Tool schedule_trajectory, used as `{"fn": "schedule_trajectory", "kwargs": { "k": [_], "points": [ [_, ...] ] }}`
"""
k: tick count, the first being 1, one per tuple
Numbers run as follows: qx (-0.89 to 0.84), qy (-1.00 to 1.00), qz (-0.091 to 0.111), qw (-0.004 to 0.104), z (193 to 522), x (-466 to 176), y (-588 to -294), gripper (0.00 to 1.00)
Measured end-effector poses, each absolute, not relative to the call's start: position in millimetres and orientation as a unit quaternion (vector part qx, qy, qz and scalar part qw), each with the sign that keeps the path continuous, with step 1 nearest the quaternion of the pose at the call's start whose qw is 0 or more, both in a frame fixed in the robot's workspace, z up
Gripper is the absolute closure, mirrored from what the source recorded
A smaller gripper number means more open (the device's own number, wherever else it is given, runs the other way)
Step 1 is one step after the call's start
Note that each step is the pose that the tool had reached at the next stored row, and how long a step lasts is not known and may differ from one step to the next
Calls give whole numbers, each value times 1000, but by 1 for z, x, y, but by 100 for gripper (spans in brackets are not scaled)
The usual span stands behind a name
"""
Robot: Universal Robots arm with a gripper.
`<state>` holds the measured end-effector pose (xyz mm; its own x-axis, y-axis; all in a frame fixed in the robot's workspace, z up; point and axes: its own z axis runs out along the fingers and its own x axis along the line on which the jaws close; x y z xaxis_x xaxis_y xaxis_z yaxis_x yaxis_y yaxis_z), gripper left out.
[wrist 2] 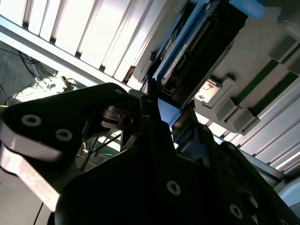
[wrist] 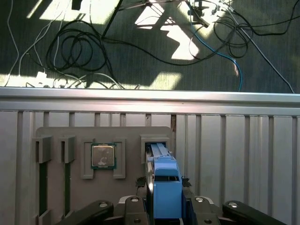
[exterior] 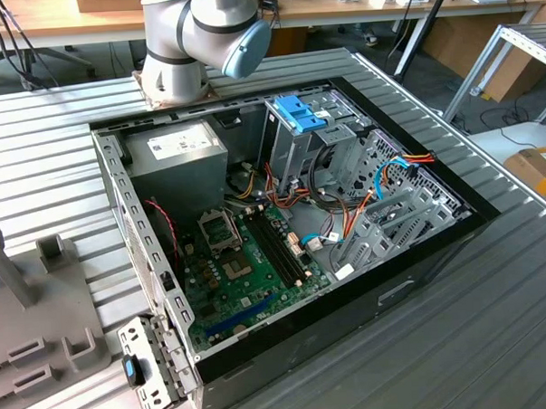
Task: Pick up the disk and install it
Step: 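Pick up the disk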
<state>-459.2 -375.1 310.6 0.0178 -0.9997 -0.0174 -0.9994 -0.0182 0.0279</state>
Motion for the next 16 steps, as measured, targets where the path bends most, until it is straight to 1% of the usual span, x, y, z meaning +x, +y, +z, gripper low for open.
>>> {"fn": "schedule_trajectory", "kwargs": {
  "k": [10, 13, 16],
  "points": [
    [713, -701, -16, 4, 311, -459, -375, 64],
    [713, -701, -19, 1, 311, -459, -375, 64],
    [713, -701, -14, 6, 311, -459, -375, 64]
  ]
}}
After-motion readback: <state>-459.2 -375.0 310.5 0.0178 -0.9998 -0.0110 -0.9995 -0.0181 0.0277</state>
